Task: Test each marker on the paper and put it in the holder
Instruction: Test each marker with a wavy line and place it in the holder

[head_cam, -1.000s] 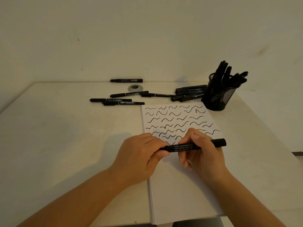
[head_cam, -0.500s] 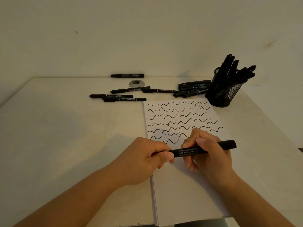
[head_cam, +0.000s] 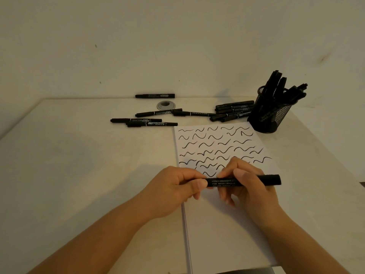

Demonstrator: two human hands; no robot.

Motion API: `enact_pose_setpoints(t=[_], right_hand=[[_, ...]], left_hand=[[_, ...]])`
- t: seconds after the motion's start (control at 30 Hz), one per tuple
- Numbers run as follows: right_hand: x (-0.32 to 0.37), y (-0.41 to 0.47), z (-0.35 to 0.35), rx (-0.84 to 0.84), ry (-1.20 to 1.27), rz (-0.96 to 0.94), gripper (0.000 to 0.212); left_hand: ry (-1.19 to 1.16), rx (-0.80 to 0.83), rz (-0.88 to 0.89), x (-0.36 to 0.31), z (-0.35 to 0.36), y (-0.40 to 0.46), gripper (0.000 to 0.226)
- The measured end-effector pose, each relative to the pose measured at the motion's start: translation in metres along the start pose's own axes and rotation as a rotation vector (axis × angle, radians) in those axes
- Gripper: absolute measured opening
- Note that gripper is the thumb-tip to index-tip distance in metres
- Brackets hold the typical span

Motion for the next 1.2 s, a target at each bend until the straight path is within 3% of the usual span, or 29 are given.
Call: enact_pose_setpoints(t=[0.17,0.3,0.4,0.5,0.63,0.73,0.9,1.03,1.2], right_hand=[[-0.001,0.003,-0.003,-0.033,-0.01,0.087,0.024],[0.002,-0.002,-0.03,-0.271,0.048,0.105,0.022],[0.023,-0.004,-0.041,-0.282,-0.374,0.077,0.03],[0.044,0.004,-0.021,-0.1,-0.96,0.016,0.011],[0.063,0.018,-0.001,0.064,-1.219,-0.072,0.017],[0.071,0.026,0.001,0.128,-1.272,-0.094,0.017],[0.084,0.04,-0.026,0.066,-1.339,-0.068,0.018],[0.102,0.051,-0.074,-0.171,-1.301,0.022,0.017],[0.125,0.06,-0.141,-0.449,-0.903,-0.011,0.016]], left_hand=[[0.088,-0.128,0.053,-0.005,-0.009,-0.002,0.014],[0.107,-0.279,0.06,-0.007,-0.025,-0.009,0.014],[0.183,-0.381,0.052,-0.012,-0.041,-0.014,0.021],[0.309,-0.38,0.044,-0.023,-0.04,-0.007,0.016],[0.521,-0.369,0.063,-0.043,-0.033,0.008,0.025],[0.643,-0.372,0.081,-0.06,-0.034,0.021,0.029],[0.682,-0.29,0.072,-0.079,-0.041,0.051,0.05],[0.675,-0.229,-0.015,-0.079,-0.059,0.084,0.044],[0.822,-0.18,-0.213,-0.062,-0.091,0.141,0.019]])
Point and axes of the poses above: each hand's wrist, its own y-axis towards the middle knuckle, its own z-axis out of the palm, x = y × z, the point moved 7 cm from there along y, towards the middle knuckle, and after that the axes turned 14 degrees about x, right-handed, at the moved point
